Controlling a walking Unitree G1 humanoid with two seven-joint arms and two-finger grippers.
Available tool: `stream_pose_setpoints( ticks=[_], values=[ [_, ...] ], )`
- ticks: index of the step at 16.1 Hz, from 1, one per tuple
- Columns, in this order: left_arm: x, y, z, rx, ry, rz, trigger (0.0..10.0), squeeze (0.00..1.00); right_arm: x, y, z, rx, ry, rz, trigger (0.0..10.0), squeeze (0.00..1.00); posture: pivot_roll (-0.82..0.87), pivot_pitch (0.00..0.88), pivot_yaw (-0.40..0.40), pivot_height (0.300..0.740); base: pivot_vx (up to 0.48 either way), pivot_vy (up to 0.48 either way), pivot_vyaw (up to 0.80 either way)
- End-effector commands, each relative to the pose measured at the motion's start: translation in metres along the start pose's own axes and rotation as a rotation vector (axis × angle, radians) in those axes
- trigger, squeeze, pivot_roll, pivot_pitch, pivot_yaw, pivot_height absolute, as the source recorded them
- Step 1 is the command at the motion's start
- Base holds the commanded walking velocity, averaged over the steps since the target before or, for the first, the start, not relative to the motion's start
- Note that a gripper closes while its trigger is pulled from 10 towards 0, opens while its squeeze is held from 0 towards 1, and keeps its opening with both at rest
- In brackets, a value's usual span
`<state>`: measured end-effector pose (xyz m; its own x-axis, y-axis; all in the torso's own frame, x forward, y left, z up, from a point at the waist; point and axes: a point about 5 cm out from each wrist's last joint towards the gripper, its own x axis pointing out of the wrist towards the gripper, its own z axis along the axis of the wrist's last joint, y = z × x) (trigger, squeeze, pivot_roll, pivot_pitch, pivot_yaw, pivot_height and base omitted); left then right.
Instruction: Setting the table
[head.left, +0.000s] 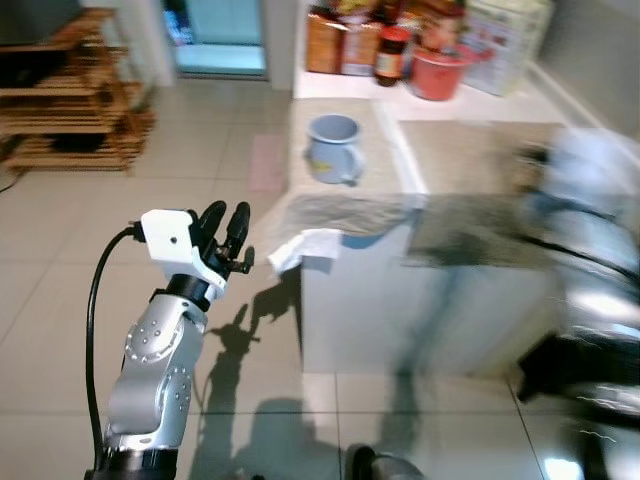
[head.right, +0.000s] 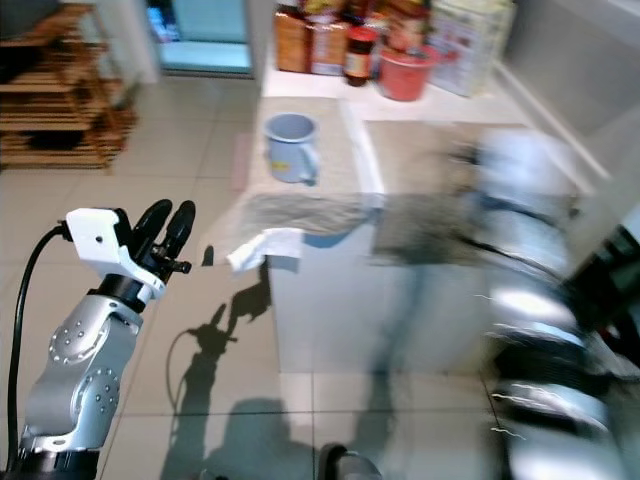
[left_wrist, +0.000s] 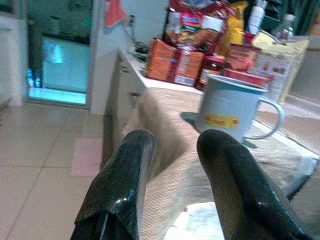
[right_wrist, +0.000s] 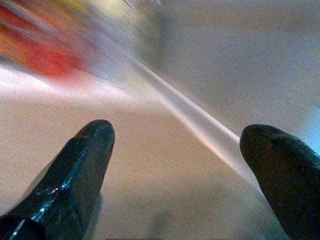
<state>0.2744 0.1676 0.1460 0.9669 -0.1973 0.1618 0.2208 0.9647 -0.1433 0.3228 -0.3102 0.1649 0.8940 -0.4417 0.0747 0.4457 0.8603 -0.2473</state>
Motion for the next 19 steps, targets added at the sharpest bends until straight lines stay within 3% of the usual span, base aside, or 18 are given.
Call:
stream_pose_setpoints(
  ticks=[1, 3, 4, 5, 7, 9, 13, 15, 17, 19],
  values=[
    [0.000, -0.006, 0.002, 0.003, -0.015, -0.016, 10.0, 0.00, -0.006, -0.031, -0.032, -0.072, 0.137, -0.114, 10.0, 0.00, -0.11, 0.057, -0.030, 0.740, 0.000, 0.000, 0.00],
    [-0.001, -0.009, -0.001, -0.002, -0.010, -0.022, 10.0, 0.00, -0.025, -0.072, -0.076, -0.183, 0.329, -0.213, 10.0, 0.00, -0.12, 0.065, -0.032, 0.740, 0.000, 0.000, 0.00],
    [-0.001, -0.010, -0.002, -0.004, -0.009, -0.023, 10.0, 0.00, -0.035, -0.078, -0.093, -0.235, 0.409, -0.214, 10.0, 0.00, -0.13, 0.070, -0.034, 0.740, 0.000, 0.000, 0.00],
    [-0.001, -0.012, -0.002, -0.010, -0.011, -0.026, 10.0, 0.00, -0.057, -0.083, -0.127, -0.309, 0.574, -0.193, 10.0, 0.00, -0.13, 0.074, -0.033, 0.740, 0.000, 0.000, 0.00],
    [0.000, -0.016, -0.003, -0.014, -0.009, -0.028, 10.0, 0.00, -0.127, -0.079, -0.198, -0.376, 0.989, -0.053, 10.0, 0.00, -0.12, 0.083, -0.045, 0.740, 0.000, 0.000, 0.00],
    [-0.002, -0.019, -0.004, -0.017, -0.010, -0.025, 10.0, 0.00, -0.169, -0.070, -0.224, -0.514, 1.167, 0.153, 10.0, 0.00, -0.11, 0.089, -0.053, 0.740, 0.000, 0.000, 0.00],
    [-0.007, -0.020, -0.005, -0.021, -0.007, 0.003, 10.0, 0.00, -0.197, -0.052, -0.238, -0.578, 1.278, 0.337, 10.0, 0.00, -0.10, 0.100, -0.064, 0.740, 0.000, 0.000, 0.00],
    [-0.007, -0.020, -0.007, -0.010, 0.003, 0.011, 10.0, 0.00, -0.218, -0.049, -0.246, -0.640, 1.376, 0.484, 10.0, 0.00, -0.10, 0.102, -0.066, 0.740, 0.000, 0.000, 0.00],
    [-0.008, -0.021, -0.006, -0.011, 0.002, 0.014, 10.0, 0.00, -0.234, -0.064, -0.249, -0.727, 1.445, 0.522, 10.0, 0.00, -0.10, 0.110, -0.076, 0.740, 0.000, 0.000, 0.00],
    [-0.010, -0.025, -0.008, -0.016, 0.009, 0.013, 10.0, 0.00, -0.247, -0.077, -0.251, -0.724, 1.511, 0.517, 10.0, 0.00, -0.09, 0.120, -0.082, 0.740, 0.000, 0.000, 0.00]
  ],
)
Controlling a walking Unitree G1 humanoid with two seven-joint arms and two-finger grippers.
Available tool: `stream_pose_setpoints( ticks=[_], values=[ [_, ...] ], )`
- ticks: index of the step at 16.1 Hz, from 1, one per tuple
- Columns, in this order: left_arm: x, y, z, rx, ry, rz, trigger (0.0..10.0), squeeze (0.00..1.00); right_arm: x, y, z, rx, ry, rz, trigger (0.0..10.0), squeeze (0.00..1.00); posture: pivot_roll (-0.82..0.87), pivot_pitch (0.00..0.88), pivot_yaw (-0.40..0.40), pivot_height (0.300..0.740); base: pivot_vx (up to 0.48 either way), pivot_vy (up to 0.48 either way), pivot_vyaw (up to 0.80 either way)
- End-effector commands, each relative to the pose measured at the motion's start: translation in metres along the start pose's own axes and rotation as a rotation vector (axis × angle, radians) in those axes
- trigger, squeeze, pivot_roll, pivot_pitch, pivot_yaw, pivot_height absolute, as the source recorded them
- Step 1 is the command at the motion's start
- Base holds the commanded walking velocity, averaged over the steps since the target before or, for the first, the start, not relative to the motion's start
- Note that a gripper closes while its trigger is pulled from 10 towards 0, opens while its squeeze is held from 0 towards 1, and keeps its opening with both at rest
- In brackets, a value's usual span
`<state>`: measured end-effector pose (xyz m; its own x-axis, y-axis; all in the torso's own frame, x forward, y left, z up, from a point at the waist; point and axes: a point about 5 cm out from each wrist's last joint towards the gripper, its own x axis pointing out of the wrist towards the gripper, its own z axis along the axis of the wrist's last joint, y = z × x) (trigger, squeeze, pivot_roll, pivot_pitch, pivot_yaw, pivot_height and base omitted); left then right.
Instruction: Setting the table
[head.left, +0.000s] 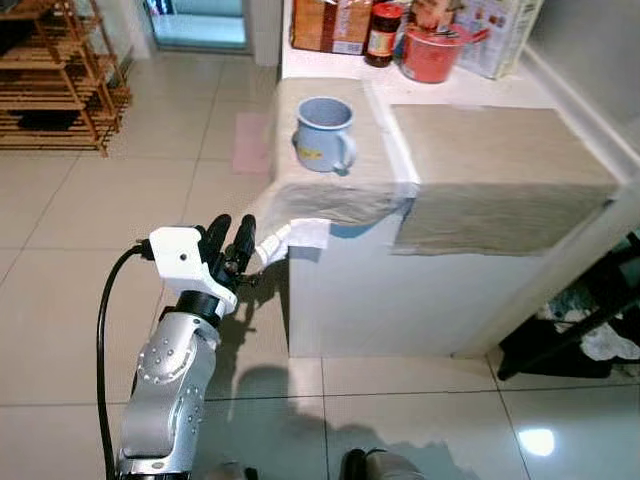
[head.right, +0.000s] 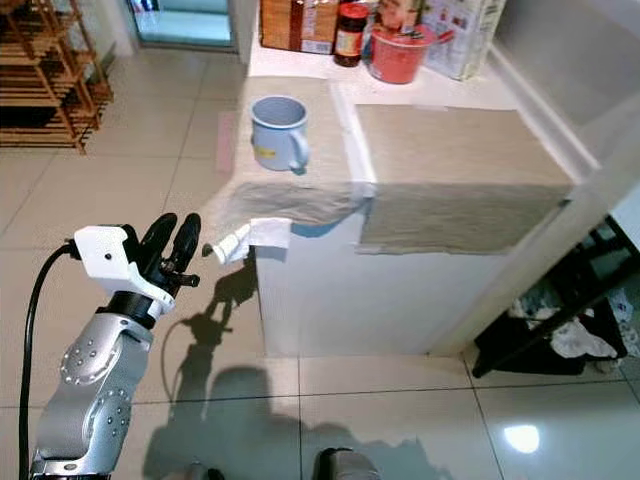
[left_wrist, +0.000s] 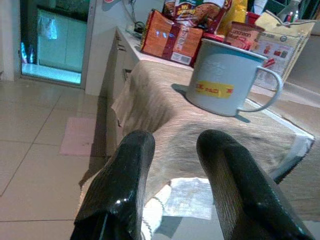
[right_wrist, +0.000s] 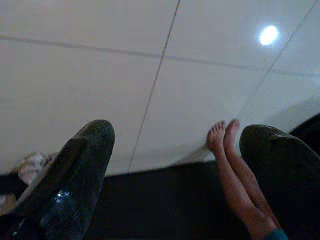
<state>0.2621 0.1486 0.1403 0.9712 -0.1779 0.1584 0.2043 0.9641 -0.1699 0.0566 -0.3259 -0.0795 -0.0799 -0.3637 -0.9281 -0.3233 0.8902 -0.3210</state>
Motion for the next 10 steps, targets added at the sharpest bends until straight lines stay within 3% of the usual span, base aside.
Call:
stream_pose_setpoints(
  ticks=[1, 3, 4, 5, 7, 8, 9, 10],
  values=[
    [-0.001, -0.006, -0.001, 0.005, 0.012, -0.007, 10.0, 0.00, -0.001, -0.009, -0.002, -0.021, 0.005, -0.023, 10.0, 0.00, -0.10, 0.126, -0.079, 0.740, 0.000, 0.000, 0.00],
    [-0.001, -0.007, -0.001, 0.004, 0.013, -0.009, 10.0, 0.00, -0.003, -0.015, 0.007, -0.012, -0.042, -0.058, 10.0, 0.00, -0.10, 0.129, -0.079, 0.740, 0.000, 0.000, 0.00],
    [-0.001, -0.006, -0.001, 0.006, 0.013, -0.008, 10.0, 0.00, -0.008, -0.023, 0.026, 0.009, -0.149, -0.126, 10.0, 0.00, -0.10, 0.128, -0.076, 0.740, 0.000, 0.000, 0.00],
    [0.000, -0.005, 0.001, 0.011, 0.011, -0.005, 10.0, 0.00, -0.022, -0.040, 0.062, 0.130, -0.324, -0.237, 10.0, 0.00, -0.09, 0.123, -0.074, 0.740, 0.000, 0.000, 0.00],
    [0.001, -0.003, 0.002, 0.013, 0.009, -0.003, 10.0, 0.00, -0.033, -0.050, 0.084, 0.240, -0.428, -0.282, 10.0, 0.00, -0.09, 0.119, -0.066, 0.740, 0.000, 0.000, 0.00],
    [0.002, -0.003, 0.003, 0.020, 0.006, -0.009, 10.0, 0.00, -0.054, -0.063, 0.118, 0.432, -0.611, -0.299, 10.0, 0.00, -0.09, 0.111, -0.068, 0.740, 0.000, 0.000, 0.00],
    [0.003, -0.003, 0.003, 0.022, 0.005, -0.011, 10.0, 0.00, -0.059, -0.066, 0.125, 0.475, -0.653, -0.295, 10.0, 0.00, -0.09, 0.109, -0.067, 0.740, 0.000, 0.000, 0.00],
    [0.004, -0.002, 0.005, 0.025, 0.001, -0.014, 10.0, 0.00, -0.076, -0.069, 0.150, 0.653, -0.811, -0.182, 10.0, 0.00, -0.09, 0.125, -0.051, 0.740, 0.000, 0.000, 0.00]
  ],
)
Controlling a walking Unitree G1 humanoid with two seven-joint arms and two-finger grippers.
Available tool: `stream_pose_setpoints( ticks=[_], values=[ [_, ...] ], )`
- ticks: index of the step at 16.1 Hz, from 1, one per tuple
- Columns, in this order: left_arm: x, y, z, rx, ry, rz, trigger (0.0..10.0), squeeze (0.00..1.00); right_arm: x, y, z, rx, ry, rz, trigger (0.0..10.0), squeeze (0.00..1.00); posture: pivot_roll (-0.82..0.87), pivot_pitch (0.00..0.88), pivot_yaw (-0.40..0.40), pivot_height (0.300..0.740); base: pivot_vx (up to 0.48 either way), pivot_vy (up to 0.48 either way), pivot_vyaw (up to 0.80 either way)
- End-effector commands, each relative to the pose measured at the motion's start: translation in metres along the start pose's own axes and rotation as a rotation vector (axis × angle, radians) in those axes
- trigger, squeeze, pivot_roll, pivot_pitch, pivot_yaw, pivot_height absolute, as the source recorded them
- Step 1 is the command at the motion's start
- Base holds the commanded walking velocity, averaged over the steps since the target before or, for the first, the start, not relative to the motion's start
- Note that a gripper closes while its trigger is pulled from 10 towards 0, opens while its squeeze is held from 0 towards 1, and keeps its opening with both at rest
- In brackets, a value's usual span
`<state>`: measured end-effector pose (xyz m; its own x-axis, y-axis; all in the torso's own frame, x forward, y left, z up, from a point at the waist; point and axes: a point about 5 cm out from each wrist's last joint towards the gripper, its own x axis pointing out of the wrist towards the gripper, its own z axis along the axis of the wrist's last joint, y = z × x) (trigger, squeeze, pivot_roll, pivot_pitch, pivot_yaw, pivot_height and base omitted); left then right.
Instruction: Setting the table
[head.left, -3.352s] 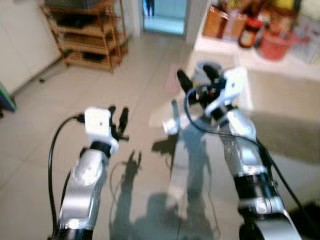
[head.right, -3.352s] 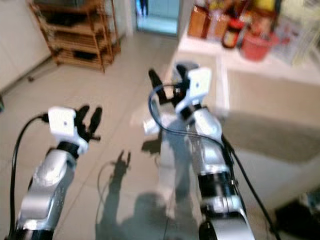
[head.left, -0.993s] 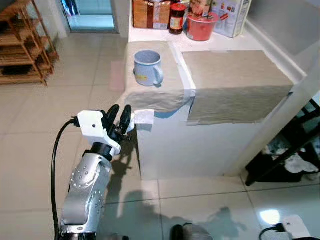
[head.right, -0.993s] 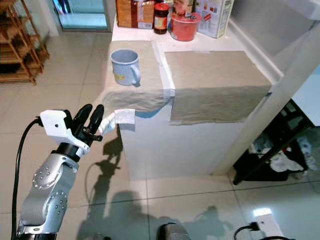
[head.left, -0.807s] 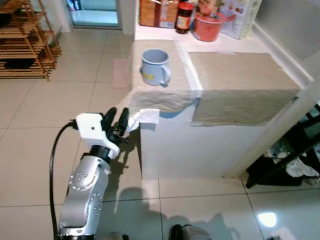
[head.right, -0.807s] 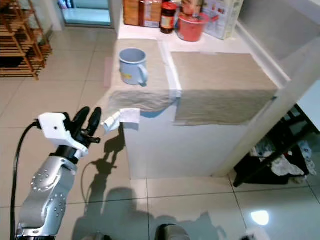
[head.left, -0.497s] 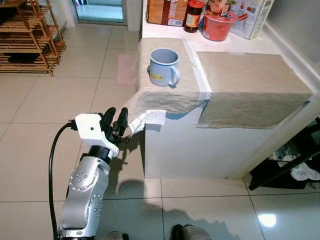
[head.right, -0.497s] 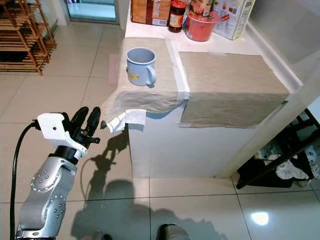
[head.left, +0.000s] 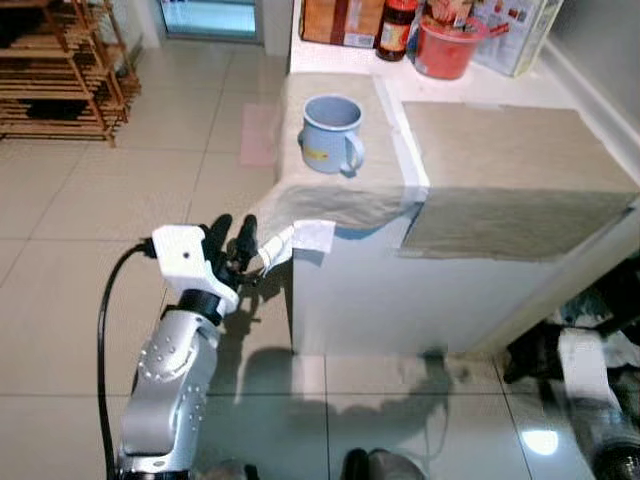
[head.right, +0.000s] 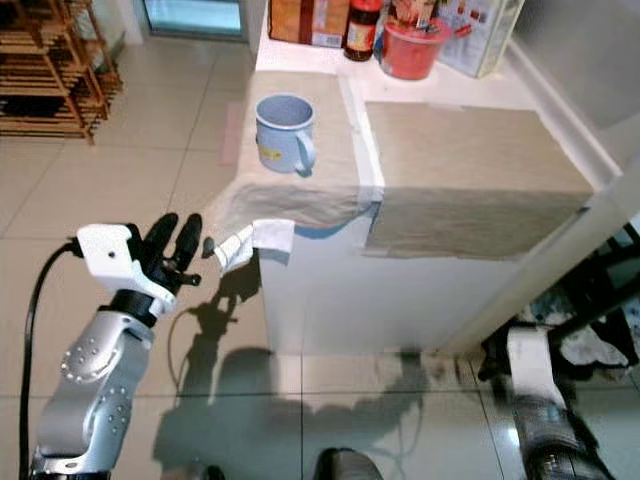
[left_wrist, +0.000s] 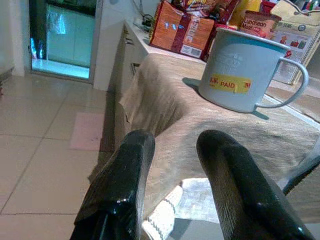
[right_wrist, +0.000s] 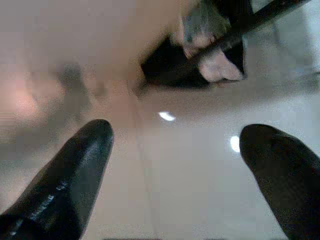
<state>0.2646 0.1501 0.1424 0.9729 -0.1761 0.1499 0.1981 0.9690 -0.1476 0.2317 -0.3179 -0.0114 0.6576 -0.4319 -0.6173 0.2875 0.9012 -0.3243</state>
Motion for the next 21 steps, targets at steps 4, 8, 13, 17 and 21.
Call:
stream_pose_setpoints(
  ticks=[4, 8, 13, 17, 21],
  values=[
    [0.002, 0.004, 0.009, 0.007, -0.017, -0.011, 10.0, 0.00, -0.005, 0.015, 0.046, 0.426, -0.317, 0.327, 10.0, 0.00, -0.08, 0.118, -0.054, 0.740, 0.000, 0.000, 0.00],
    [0.006, 0.004, 0.010, 0.011, -0.018, -0.025, 10.0, 0.00, -0.028, 0.008, 0.090, 0.624, -0.620, 0.705, 10.0, 0.00, -0.09, 0.114, -0.040, 0.740, 0.000, 0.000, 0.00],
    [0.011, -0.002, 0.010, 0.002, -0.022, -0.050, 10.0, 0.00, -0.084, 0.005, 0.127, 0.618, -0.853, 1.165, 10.0, 0.00, -0.12, 0.110, -0.041, 0.740, 0.000, 0.000, 0.00],
    [0.011, -0.003, 0.010, 0.005, -0.021, -0.055, 10.0, 0.00, -0.095, 0.034, 0.156, 0.501, -0.900, 1.165, 10.0, 0.00, -0.12, 0.101, -0.035, 0.740, 0.000, 0.000, 0.00],
    [0.011, 0.000, 0.013, 0.011, -0.031, -0.044, 10.0, 0.00, -0.112, 0.085, 0.202, 0.204, -1.003, 0.994, 10.0, 0.00, -0.10, 0.103, -0.027, 0.740, 0.000, 0.000, 0.00]
  ],
)
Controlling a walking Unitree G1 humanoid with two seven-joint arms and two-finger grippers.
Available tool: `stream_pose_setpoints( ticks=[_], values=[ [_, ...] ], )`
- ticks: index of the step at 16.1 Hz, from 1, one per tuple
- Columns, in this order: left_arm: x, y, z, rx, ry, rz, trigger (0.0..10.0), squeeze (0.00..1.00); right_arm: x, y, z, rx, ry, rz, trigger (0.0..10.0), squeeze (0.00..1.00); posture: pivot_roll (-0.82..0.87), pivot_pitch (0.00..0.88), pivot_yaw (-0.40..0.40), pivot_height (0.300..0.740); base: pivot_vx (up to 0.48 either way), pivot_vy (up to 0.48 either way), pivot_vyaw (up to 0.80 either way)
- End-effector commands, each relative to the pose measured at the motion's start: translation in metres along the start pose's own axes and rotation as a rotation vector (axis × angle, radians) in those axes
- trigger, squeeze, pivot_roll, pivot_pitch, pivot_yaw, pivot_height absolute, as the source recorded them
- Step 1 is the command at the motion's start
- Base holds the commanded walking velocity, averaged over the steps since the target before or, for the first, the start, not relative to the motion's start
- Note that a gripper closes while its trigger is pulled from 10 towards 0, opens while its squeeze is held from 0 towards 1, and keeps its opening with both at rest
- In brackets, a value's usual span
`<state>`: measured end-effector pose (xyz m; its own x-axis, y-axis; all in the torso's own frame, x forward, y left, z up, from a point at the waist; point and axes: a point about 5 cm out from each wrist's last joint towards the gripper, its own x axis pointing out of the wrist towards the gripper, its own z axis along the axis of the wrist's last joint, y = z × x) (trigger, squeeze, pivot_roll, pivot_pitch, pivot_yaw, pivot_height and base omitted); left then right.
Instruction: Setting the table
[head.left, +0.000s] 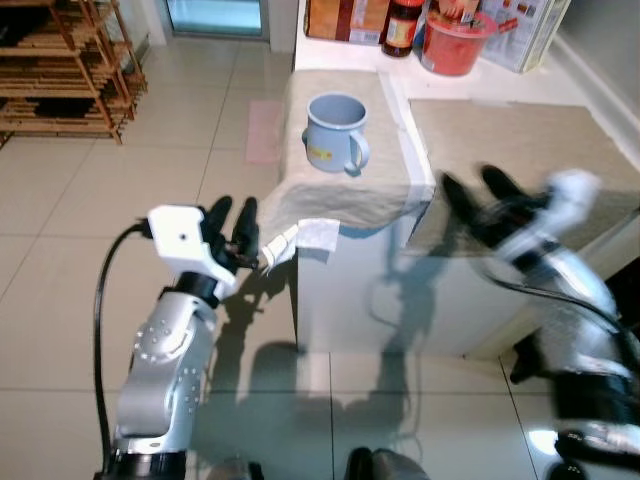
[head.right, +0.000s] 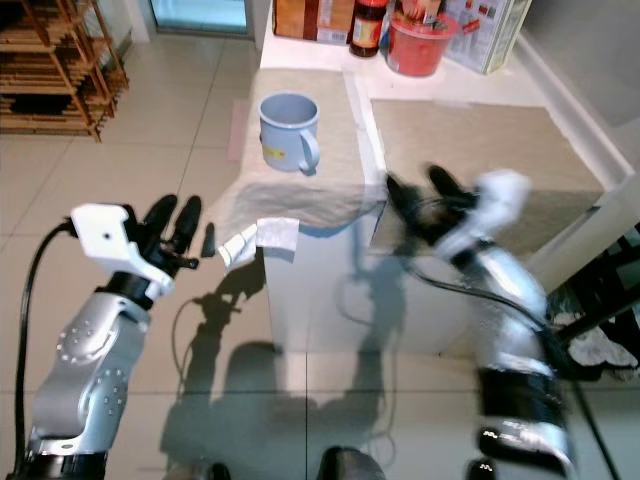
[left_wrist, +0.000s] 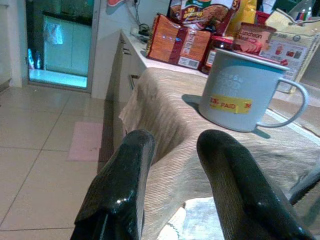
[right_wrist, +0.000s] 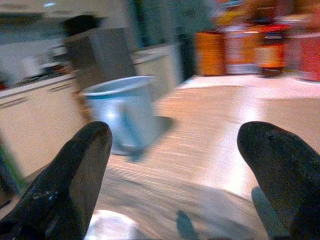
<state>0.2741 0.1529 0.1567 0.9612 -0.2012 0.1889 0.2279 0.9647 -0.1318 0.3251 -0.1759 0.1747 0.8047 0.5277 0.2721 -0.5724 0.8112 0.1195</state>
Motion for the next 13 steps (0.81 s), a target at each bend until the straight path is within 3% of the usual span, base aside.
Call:
stream_pose_setpoints(
  ticks=[1, 3, 4, 6, 7, 10, 11, 12, 13],
  values=[
    [-0.001, -0.001, 0.000, 0.005, 0.006, -0.009, 10.0, 0.00, 0.013, 0.017, 0.007, -0.046, -0.015, 0.087, 10.0, 0.00, -0.09, 0.103, -0.032, 0.740, 0.000, 0.000, 0.00],
    [-0.003, 0.003, 0.001, 0.014, 0.005, 0.007, 10.0, 0.00, 0.032, 0.051, 0.003, -0.091, 0.020, 0.275, 10.0, 0.00, -0.08, 0.101, -0.036, 0.740, 0.000, 0.000, 0.00],
    [-0.003, 0.004, 0.002, 0.014, 0.000, 0.015, 10.0, 0.00, 0.036, 0.058, -0.008, -0.140, 0.081, 0.317, 10.0, 0.00, -0.08, 0.100, -0.038, 0.740, 0.000, 0.000, 0.00],
    [-0.002, 0.003, 0.002, 0.016, 0.001, 0.014, 10.0, 0.00, 0.039, 0.048, -0.024, -0.261, 0.160, 0.231, 10.0, 0.00, -0.07, 0.102, -0.037, 0.740, 0.000, 0.000, 0.00],
    [-0.003, 0.002, 0.002, 0.013, -0.001, 0.010, 10.0, 0.00, 0.044, 0.038, -0.024, -0.316, 0.150, 0.118, 10.0, 0.00, -0.07, 0.097, -0.036, 0.740, 0.000, 0.000, 0.00],
    [-0.003, 0.001, 0.003, 0.006, -0.001, 0.006, 10.0, 0.00, 0.060, 0.037, -0.010, -0.421, 0.074, -0.004, 10.0, 0.00, -0.08, 0.105, -0.034, 0.740, 0.000, 0.000, 0.00],
    [-0.004, 0.000, 0.002, 0.010, 0.001, 0.001, 10.0, 0.00, 0.066, 0.038, -0.009, -0.424, 0.057, -0.024, 10.0, 0.92, -0.08, 0.109, -0.031, 0.740, 0.000, 0.000, 0.00],
    [-0.004, 0.000, 0.003, 0.008, 0.000, -0.001, 10.0, 0.00, 0.068, 0.040, -0.010, -0.432, 0.054, -0.017, 10.0, 0.92, -0.08, 0.110, -0.031, 0.740, 0.000, 0.000, 0.00],
    [-0.004, -0.001, 0.003, 0.007, -0.001, -0.004, 10.0, 0.00, 0.071, 0.043, -0.014, -0.411, 0.065, -0.005, 10.0, 1.00, -0.07, 0.116, -0.030, 0.740, 0.000, 0.000, 0.00]
  ],
)
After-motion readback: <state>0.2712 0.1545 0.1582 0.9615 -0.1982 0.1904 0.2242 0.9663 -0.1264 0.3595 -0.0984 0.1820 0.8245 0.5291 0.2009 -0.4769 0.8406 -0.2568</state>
